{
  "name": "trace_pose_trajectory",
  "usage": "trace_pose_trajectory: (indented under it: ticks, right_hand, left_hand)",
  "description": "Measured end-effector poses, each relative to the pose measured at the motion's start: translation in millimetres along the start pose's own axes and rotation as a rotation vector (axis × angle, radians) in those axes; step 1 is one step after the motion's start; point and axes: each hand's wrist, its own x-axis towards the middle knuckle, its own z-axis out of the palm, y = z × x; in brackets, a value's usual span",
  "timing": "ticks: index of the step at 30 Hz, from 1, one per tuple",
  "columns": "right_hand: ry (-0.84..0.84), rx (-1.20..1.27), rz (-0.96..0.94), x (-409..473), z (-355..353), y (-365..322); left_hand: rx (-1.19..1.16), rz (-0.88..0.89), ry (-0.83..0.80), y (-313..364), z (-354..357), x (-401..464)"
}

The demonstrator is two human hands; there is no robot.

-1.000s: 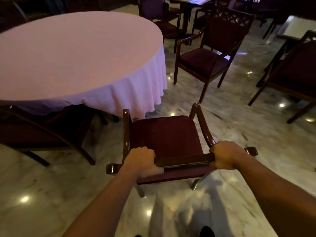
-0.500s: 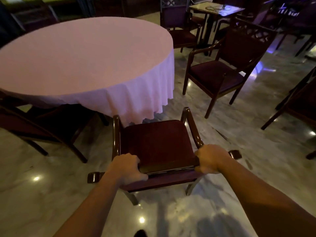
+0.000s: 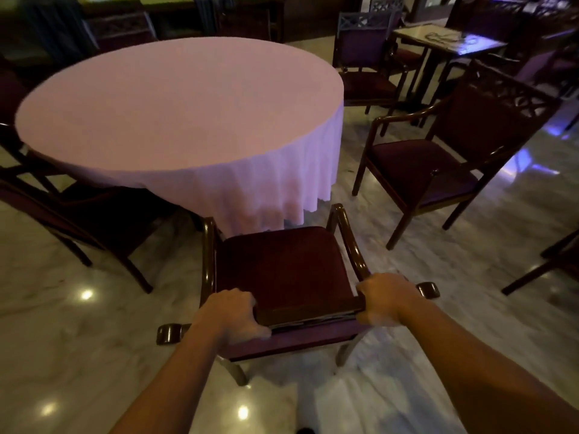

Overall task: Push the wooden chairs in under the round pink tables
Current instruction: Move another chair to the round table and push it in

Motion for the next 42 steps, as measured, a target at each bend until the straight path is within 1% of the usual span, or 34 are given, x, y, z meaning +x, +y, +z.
trace_pose_trajectory:
  ticks: [4,8,11,15,20,24,29,34,42]
  right_hand:
    - [-0.039,-0.011,-0.044,15,-8,25]
    - [-0.037,-0.05,-0.089,34,-10,55]
    - [-0.038,-0.054,-0.111,50,-19,84]
    - [-0.04,-0.072,-0.15,74,-36,121]
    - [-0.039,-0.106,-0.226,105,-52,161]
    - [-0.021,-0.144,-0.281,126,-65,181]
    - [0.001,-0.141,-0.322,161,-80,190]
    - [-0.005,-0.134,-0.349,208,-94,187]
    - [0.056,-0.174,-0.376,289,-130,178]
  left_hand:
    - [0.039,-0.063,-0.015,21,-8,10]
    - [-0.053,-0.143,-0.007,39,-6,26]
    - [-0.141,-0.236,0.064,61,0,40]
    - [-0.13,-0.347,0.17,91,2,59]
    - [-0.105,-0.393,0.213,120,-7,92]
    - [-0.108,-0.418,0.231,131,-14,114]
    - [-0.149,-0.438,0.218,119,-30,146]
    - [-0.176,-0.443,0.169,87,-45,182]
    - [-0.157,-0.427,0.174,34,-79,247]
